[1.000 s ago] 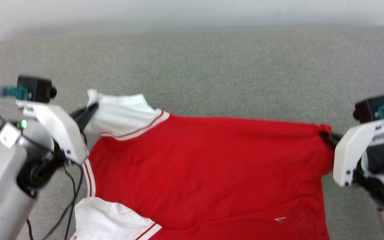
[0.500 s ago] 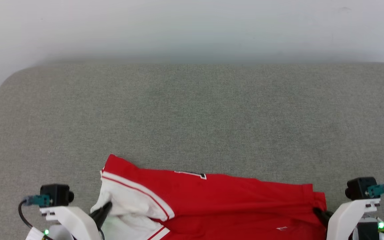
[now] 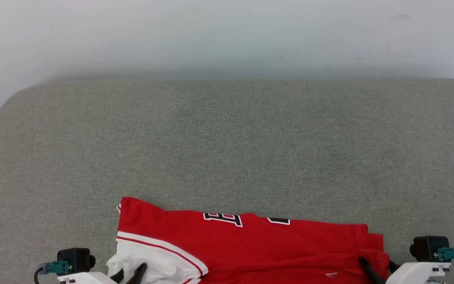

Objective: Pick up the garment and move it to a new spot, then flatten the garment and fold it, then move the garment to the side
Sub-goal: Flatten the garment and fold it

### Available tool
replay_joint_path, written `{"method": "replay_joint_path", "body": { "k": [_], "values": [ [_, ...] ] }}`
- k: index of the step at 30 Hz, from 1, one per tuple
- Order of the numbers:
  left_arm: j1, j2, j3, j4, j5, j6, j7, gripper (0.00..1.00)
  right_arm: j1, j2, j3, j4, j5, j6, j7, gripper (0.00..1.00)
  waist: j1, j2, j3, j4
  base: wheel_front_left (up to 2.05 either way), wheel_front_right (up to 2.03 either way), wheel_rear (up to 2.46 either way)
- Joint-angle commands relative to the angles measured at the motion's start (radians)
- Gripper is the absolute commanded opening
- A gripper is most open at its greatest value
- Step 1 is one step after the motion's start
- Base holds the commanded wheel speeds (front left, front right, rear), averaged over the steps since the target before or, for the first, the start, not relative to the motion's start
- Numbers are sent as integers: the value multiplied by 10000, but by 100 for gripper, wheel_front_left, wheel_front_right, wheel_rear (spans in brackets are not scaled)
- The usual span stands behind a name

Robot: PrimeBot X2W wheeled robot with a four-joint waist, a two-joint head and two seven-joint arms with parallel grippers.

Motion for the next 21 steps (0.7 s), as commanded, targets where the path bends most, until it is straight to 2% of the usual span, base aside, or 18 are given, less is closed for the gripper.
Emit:
{"method": "replay_joint_path", "body": {
  "k": [1, 5, 9, 15, 21],
  "values": [
    [-237, -28, 17, 67, 316, -7, -335, 100, 176, 68, -19, -162, -4, -4, -229, 100, 1, -1, -53, -20, 0, 0, 0],
    [-555, -75, 82, -146, 994, 87, -1172, 100, 253, -14, -161, -774, -4, -4, -449, 100, 1, -1, -172, -47, 0, 0, 0],
    [-763, -67, 160, -433, 1558, 266, -1818, 100, 263, -115, -416, -1230, -55, -4, -201, 100, 1, -1, -270, -60, 0, 0, 0],
    [-1019, -300, 489, -874, 2436, 600, -3108, 100, 118, -345, -1008, -1620, -73, -4, 1158, 100, 1, -1, -410, -68, 0, 0, 0],
    [-1072, -784, 1036, -1230, 3696, 607, -3480, 100, 87, -462, -1158, -1873, -79, -4, 2562, 100, 1, -1, -394, 92, 0, 0, 0]
  ]
}}
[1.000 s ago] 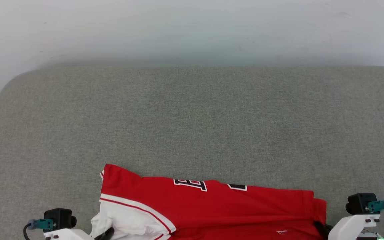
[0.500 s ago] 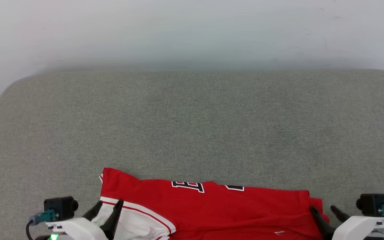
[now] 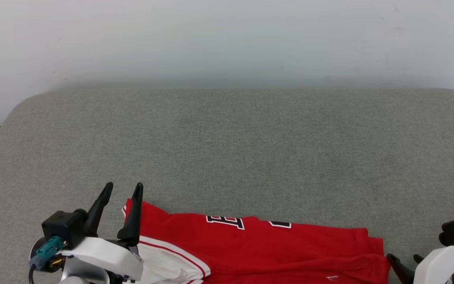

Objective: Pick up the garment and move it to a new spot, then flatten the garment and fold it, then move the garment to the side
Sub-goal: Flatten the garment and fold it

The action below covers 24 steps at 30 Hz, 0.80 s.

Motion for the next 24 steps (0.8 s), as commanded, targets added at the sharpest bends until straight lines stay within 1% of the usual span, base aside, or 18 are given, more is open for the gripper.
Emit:
{"method": "replay_joint_path", "body": {
  "k": [1, 3, 9, 17, 18, 19, 21, 24],
  "values": [
    [-100, -435, 454, -339, 812, -150, -64, 100, -74, 43, 108, 59, -40, -4, 276, 100, 1, -1, 102, 155, 0, 0, 0],
    [46, -700, 737, -499, 1384, -273, -65, 100, -98, 123, 186, 179, -36, -6, 324, 100, 1, -1, 178, 257, 0, 0, 0],
    [328, -1375, 1305, -638, 2448, -737, -60, 100, -147, 359, 437, 801, 127, -4, 377, 100, 1, -1, 408, 539, 0, 0, 0],
    [481, -2005, 1778, -487, 3152, -1305, -61, 100, -194, 651, 780, 1772, 400, -3, 664, 99, 1, -1, 845, 763, 0, 0, 0],
    [465, -2071, 1799, -416, 3205, -1382, -60, 100, -224, 685, 830, 1878, 456, -1, 738, 38, 1, -1, 891, 781, 0, 0, 0],
    [428, -2133, 1835, -378, 3267, -1447, -62, 100, -241, 728, 876, 1959, 506, -1, 830, 0, 1, -1, 912, 795, 0, 0, 0],
    [371, -2212, 1908, -278, 3389, -1604, -62, 100, -291, 743, 942, 1964, 547, 9, 822, 0, 1, -1, 920, 817, 0, 0, 0],
    [442, -2273, 2044, -122, 3569, -1763, -62, 100, -393, 589, 932, 1774, 571, -4, 713, 0, 1, -1, 804, 804, 0, 0, 0]
  ]
}}
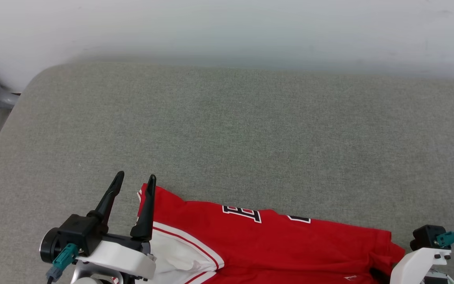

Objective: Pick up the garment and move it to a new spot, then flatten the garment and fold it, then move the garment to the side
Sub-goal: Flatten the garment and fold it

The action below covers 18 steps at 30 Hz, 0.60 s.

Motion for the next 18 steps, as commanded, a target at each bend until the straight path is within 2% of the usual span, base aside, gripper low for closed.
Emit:
{"method": "replay_joint_path", "body": {
  "k": [1, 9, 18],
  "values": [
    [54, -19, 86, 49, 118, -54, -47, 100, -4, 52, 140, 108, 29, -3, 0, 0, -1, 0, -109, -34, 0, 0, 0],
    [514, -57, 342, 261, 382, -109, -47, 100, -128, -491, -178, -659, 112, -6, 85, 0, -1, 0, -709, -340, 0, 0, 0],
    [813, -74, 412, 294, 494, -28, -46, 100, 89, -994, -2333, -823, -209, -6, 562, 0, -1, 0, -1059, -575, 0, 0, 0]
  ]
}}
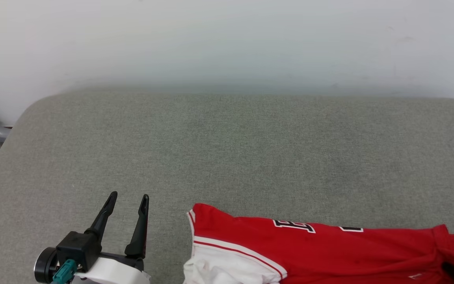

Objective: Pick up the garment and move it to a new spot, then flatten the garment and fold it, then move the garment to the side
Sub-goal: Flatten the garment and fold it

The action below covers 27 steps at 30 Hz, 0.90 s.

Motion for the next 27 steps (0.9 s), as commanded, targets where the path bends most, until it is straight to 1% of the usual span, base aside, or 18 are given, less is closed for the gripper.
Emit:
{"method": "replay_joint_path", "body": {
  "k": [1, 3, 6, 9, 13, 15, 17, 20, 22, 27],
  "values": [
    [96, -40, -5, 12, 39, 41, -48, 100, 92, -59, -281, -44, -46, -4, 129, 0, 0, -1, -45, -28, 0, 0, 0],
    [118, -47, -10, 28, 44, 50, -46, 100, 55, 92, -675, -78, 98, -4, 333, 0, 0, -1, -95, -68, 0, 0, 0],
    [157, -68, -40, 33, 48, 36, -46, 100, -113, 529, -1139, -46, 627, -4, 893, 0, 0, -1, -164, -120, 0, 0, 0],
    [164, -66, -83, 47, 43, 6, -46, 100, -382, 1308, -1427, -76, 1922, -4, 1876, 0, 0, -1, -205, -129, 0, 0, 0],
    [89, -40, -136, 74, 30, -6, -46, 100, -429, 1769, -1439, -239, 3575, -4, 2937, 0, 0, -1, -208, -61, 0, 0, 0],
    [42, -67, -137, 74, 25, 27, -48, 100, -399, 1847, -1296, -220, 4448, -4, 3219, 0, 0, -1, -201, 8, 0, 0, 0],
    [-18, -92, -133, 58, 27, 38, -48, 100, -233, 1880, -818, 134, 5653, -4, 3221, 0, 0, -1, -200, 80, 0, 0, 0],
    [-80, -92, -159, 54, 19, 4, -46, 100, -253, 1847, 183, 558, 7096, -3, 2761, 0, 0, -1, -160, 193, 0, 0, 0],
    [-122, -85, -163, 60, 11, -10, -46, 100, -323, 1856, 943, 752, 7750, -4, 2336, 0, 0, -1, -102, 282, 0, 0, 0],
    [-345, -109, -249, 98, -2, -96, -43, 100, -812, 1858, 2856, 1133, 8755, -3, 1138, 0, 0, -1, 152, 563, 0, 0, 0]
  ]
}}
